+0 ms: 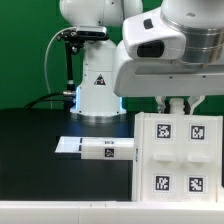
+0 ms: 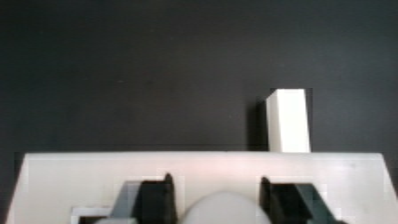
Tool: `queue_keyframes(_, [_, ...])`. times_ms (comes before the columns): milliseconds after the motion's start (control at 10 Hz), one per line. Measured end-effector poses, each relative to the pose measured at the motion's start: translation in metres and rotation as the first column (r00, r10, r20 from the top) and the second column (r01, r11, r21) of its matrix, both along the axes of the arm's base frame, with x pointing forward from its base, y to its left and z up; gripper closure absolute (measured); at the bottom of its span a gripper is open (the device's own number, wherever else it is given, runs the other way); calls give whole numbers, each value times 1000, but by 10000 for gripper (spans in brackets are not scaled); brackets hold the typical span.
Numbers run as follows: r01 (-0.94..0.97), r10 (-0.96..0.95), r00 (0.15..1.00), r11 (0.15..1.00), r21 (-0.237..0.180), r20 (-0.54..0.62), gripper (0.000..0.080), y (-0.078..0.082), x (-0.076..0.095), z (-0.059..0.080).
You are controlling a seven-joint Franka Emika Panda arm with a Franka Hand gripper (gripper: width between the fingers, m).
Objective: Assemble cabinet
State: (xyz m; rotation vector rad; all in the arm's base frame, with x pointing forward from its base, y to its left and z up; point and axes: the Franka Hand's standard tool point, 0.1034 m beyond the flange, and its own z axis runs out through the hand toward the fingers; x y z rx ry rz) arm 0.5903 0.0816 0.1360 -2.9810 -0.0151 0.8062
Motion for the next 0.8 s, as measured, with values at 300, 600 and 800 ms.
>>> queue_keyframes(300, [-17, 17, 1000, 1000, 11, 5, 577, -3, 2, -1])
queue_keyframes(600, [-13, 13, 1000, 1000, 12, -8, 329, -4, 2, 7])
queue_keyframes(800, [2, -2, 1000, 1000, 5, -5, 180, -4, 7, 18])
